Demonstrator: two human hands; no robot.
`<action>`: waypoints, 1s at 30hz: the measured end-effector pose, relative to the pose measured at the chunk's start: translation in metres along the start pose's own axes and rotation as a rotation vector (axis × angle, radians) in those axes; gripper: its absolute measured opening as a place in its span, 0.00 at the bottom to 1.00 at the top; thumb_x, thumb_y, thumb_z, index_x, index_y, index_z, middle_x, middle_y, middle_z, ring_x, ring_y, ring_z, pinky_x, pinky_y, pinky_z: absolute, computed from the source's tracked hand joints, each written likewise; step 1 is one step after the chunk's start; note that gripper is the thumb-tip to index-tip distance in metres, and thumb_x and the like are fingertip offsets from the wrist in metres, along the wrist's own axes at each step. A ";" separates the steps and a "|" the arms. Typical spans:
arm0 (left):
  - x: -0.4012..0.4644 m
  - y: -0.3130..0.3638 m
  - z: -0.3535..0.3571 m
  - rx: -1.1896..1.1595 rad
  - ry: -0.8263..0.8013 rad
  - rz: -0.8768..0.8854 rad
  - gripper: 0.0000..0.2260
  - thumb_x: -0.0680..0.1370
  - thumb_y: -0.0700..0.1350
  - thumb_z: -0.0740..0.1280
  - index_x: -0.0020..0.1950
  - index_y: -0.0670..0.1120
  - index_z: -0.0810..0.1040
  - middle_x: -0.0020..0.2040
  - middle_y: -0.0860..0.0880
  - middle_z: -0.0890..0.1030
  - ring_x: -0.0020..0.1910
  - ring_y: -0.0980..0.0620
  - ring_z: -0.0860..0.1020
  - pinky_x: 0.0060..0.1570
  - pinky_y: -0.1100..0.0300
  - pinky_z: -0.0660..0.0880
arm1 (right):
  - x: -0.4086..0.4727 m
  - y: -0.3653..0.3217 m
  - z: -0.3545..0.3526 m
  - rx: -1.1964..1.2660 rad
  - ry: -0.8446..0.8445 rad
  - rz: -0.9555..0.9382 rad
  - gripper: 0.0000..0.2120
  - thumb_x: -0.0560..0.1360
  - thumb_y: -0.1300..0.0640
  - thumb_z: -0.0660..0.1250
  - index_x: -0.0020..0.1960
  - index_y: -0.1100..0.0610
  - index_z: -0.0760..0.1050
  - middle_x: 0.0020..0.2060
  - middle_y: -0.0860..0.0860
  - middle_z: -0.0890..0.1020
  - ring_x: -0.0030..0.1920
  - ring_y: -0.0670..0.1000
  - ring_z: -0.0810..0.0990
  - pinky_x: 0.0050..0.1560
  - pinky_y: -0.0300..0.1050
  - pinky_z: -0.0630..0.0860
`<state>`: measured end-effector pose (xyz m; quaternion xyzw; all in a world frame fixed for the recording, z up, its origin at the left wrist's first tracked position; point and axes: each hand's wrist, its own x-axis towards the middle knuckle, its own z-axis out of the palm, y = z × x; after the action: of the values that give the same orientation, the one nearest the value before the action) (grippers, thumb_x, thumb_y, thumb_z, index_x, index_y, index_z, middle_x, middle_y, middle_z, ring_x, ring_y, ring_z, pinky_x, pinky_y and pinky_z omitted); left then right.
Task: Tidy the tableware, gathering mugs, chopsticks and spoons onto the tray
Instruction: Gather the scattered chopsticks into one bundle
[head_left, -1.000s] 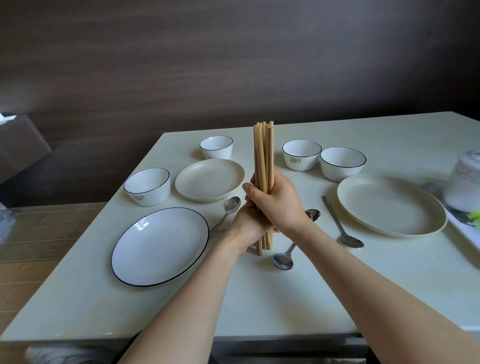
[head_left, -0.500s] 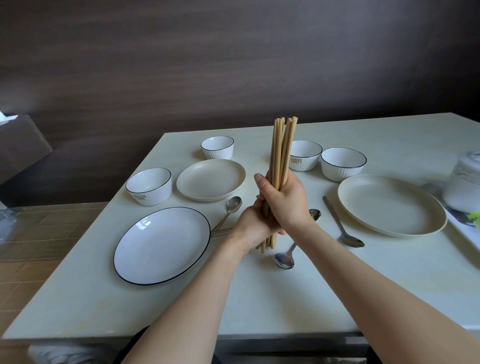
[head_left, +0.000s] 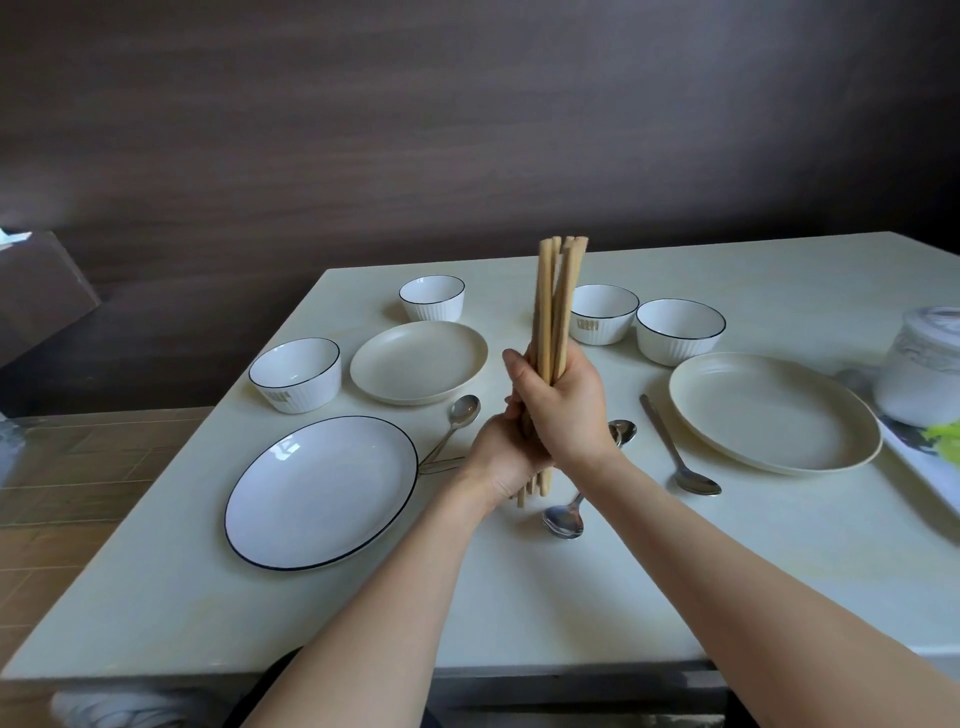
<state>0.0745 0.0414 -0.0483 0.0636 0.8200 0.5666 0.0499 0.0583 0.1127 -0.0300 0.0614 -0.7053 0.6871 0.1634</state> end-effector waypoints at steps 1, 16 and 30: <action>-0.001 0.004 0.000 0.019 0.015 -0.035 0.11 0.75 0.34 0.63 0.37 0.48 0.69 0.31 0.50 0.75 0.32 0.53 0.73 0.29 0.67 0.68 | 0.002 -0.004 -0.003 0.057 0.037 0.028 0.12 0.75 0.58 0.68 0.38 0.55 0.66 0.27 0.54 0.73 0.28 0.54 0.75 0.34 0.48 0.76; -0.025 0.079 0.078 0.259 0.104 0.100 0.08 0.80 0.41 0.59 0.48 0.46 0.78 0.38 0.54 0.75 0.41 0.49 0.73 0.39 0.62 0.74 | 0.002 -0.042 -0.094 -0.014 0.382 0.197 0.13 0.75 0.54 0.67 0.51 0.59 0.65 0.38 0.52 0.76 0.36 0.53 0.82 0.43 0.50 0.79; -0.009 0.141 0.215 0.358 -0.439 0.174 0.14 0.76 0.54 0.66 0.60 0.55 0.75 0.64 0.47 0.76 0.65 0.48 0.74 0.63 0.57 0.70 | 0.045 -0.078 -0.364 -0.236 0.898 0.288 0.08 0.77 0.58 0.58 0.53 0.60 0.63 0.47 0.61 0.77 0.32 0.57 0.77 0.33 0.50 0.79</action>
<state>0.1233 0.2878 0.0073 0.2627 0.8679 0.3879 0.1651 0.0936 0.4756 0.0588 -0.3583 -0.6396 0.5764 0.3609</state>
